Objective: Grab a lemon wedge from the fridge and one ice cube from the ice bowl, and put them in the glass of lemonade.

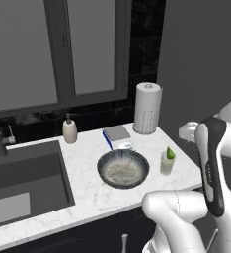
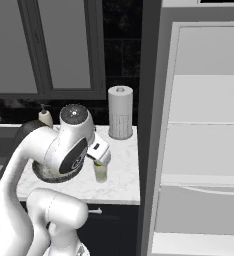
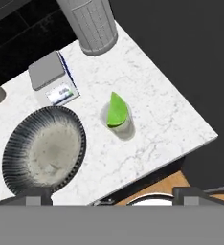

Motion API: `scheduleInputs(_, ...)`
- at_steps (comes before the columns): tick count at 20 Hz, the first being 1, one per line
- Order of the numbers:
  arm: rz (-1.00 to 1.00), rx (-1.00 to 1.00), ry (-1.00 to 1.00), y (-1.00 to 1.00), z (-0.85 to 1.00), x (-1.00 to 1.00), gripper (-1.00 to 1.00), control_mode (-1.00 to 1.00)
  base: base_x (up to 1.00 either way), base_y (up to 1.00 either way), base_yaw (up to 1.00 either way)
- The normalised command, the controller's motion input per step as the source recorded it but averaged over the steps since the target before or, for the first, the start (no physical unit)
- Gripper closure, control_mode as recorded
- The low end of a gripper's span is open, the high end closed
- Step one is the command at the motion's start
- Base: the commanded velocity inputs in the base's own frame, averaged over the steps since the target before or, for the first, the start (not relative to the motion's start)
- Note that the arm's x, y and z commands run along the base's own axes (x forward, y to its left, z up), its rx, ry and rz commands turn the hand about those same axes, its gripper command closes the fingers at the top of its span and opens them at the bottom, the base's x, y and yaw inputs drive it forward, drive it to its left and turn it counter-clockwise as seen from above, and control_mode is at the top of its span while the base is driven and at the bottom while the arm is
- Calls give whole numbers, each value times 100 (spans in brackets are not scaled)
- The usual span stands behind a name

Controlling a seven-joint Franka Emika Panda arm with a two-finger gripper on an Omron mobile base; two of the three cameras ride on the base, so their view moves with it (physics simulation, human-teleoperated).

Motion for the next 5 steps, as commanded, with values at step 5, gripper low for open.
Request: scheduleInputs(5, 7, 1, -4, 3, 46, -42, -100, -100, 0, 0, 0)
